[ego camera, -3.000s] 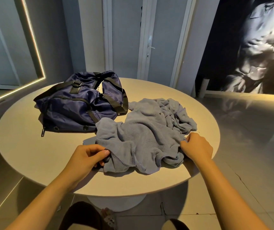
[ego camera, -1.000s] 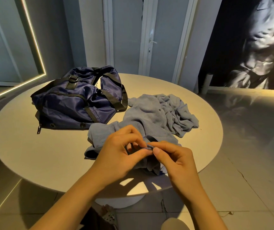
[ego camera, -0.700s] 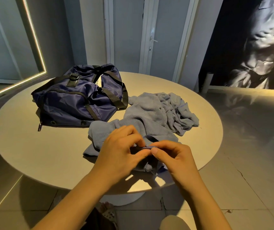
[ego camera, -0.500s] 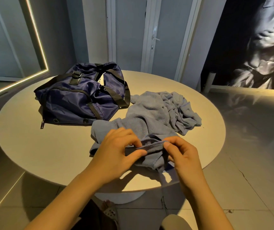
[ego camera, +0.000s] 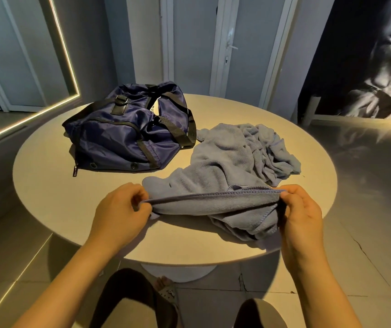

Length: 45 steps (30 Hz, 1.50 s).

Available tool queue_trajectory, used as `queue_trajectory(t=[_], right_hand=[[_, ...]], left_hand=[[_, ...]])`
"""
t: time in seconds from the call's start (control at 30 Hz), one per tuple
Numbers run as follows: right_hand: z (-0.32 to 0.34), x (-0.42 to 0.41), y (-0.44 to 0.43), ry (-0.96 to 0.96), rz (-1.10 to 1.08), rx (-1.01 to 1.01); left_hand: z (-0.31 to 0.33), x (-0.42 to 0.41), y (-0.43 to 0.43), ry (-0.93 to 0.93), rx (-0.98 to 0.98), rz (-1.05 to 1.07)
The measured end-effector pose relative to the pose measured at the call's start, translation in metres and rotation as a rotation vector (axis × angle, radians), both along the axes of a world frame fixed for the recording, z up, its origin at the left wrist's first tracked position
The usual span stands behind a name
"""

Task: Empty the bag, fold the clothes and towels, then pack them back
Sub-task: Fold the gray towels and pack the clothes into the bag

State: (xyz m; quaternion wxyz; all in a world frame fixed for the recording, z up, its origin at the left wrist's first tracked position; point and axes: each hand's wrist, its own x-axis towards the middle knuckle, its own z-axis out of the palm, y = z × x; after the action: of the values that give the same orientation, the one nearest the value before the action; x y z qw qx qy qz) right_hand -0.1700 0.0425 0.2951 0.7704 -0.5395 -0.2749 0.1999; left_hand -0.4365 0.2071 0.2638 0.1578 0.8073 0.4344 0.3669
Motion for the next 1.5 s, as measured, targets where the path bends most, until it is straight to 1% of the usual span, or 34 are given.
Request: queue_trajectory(t=[0.03, 0.07, 0.17, 0.23, 0.27, 0.3, 0.33, 0.47, 0.53, 0.6, 0.67, 0.73, 0.83, 0.87, 0.93, 0.97, 1.03, 1.1, 1.13, 1.17, 1.23, 1.3, 1.4, 1.47, 1.5], right_hand=[[0.0, 0.001, -0.001, 0.009, -0.021, 0.007], [0.0, 0.003, -0.001, 0.022, -0.045, 0.013], [0.0, 0.014, -0.005, 0.083, -0.14, 0.043], [0.0, 0.021, -0.008, 0.204, -0.213, 0.092], [-0.002, 0.024, -0.009, 0.28, -0.235, 0.121], [-0.003, 0.027, -0.01, 0.333, -0.247, 0.138], [-0.006, 0.027, -0.01, 0.352, -0.249, 0.125], [-0.011, 0.026, -0.009, 0.277, -0.282, 0.051], [-0.012, 0.03, -0.011, 0.272, -0.308, 0.042], [-0.016, 0.037, -0.013, 0.276, -0.32, 0.037], [-0.021, 0.042, -0.014, 0.271, -0.322, 0.019], [-0.025, 0.045, -0.013, 0.283, -0.314, 0.002], [-0.026, 0.047, -0.01, 0.257, -0.261, -0.059], [-0.023, 0.047, -0.008, 0.224, -0.244, -0.123], [-0.021, 0.053, 0.0, 0.108, -0.206, -0.313], [-0.02, 0.057, 0.003, 0.01, -0.174, -0.421], [-0.023, 0.068, 0.008, -0.278, -0.119, -0.67], [-0.028, 0.078, 0.011, -0.529, -0.143, -0.928], [-0.03, 0.081, 0.013, -0.598, -0.158, -1.015], [-0.032, 0.085, 0.016, -0.624, -0.157, -1.064], [-0.031, 0.09, 0.023, -0.613, -0.11, -1.119], [-0.023, 0.093, 0.031, -0.557, 0.009, -1.09], [-0.012, 0.092, 0.035, -0.429, 0.148, -0.885], [0.001, 0.09, 0.034, -0.367, 0.133, -0.711], [0.01, 0.088, 0.035, -0.402, 0.107, -0.623]], left_hand=[[0.001, 0.001, 0.001, -0.035, 0.019, 0.041], [0.004, 0.003, 0.001, -0.107, 0.01, 0.057], [0.017, 0.009, 0.006, -0.434, -0.129, 0.07], [0.026, 0.016, 0.006, -0.642, -0.249, 0.082], [0.029, 0.02, 0.004, -0.713, -0.318, 0.058], [0.031, 0.027, 0.0, -0.738, -0.366, 0.013], [0.033, 0.033, -0.005, -0.724, -0.382, -0.04], [0.028, 0.052, -0.019, -0.571, -0.32, -0.206], [0.021, 0.05, -0.016, -0.431, -0.321, -0.257], [0.017, 0.046, -0.012, -0.263, -0.376, -0.3], [0.015, 0.044, -0.012, -0.171, -0.429, -0.357], [0.016, 0.048, -0.014, -0.227, -0.449, -0.398], [0.016, 0.052, -0.009, -0.412, -0.481, -0.413], [0.018, 0.054, -0.008, -0.441, -0.48, -0.431], [0.02, 0.062, -0.007, -0.415, -0.474, -0.466], [0.019, 0.066, -0.008, -0.381, -0.475, -0.477], [0.013, 0.075, -0.013, -0.308, -0.471, -0.486], [0.005, 0.08, -0.018, -0.293, -0.522, -0.475], [0.003, 0.081, -0.02, -0.306, -0.552, -0.465], [0.001, 0.081, -0.021, -0.329, -0.578, -0.456], [0.002, 0.08, -0.02, -0.395, -0.621, -0.442], [0.003, 0.078, -0.02, -0.445, -0.644, -0.432], [0.004, 0.077, -0.021, -0.472, -0.652, -0.428], [0.004, 0.076, -0.021, -0.518, -0.642, -0.421], [0.006, 0.076, -0.021, -0.557, -0.638, -0.417]])
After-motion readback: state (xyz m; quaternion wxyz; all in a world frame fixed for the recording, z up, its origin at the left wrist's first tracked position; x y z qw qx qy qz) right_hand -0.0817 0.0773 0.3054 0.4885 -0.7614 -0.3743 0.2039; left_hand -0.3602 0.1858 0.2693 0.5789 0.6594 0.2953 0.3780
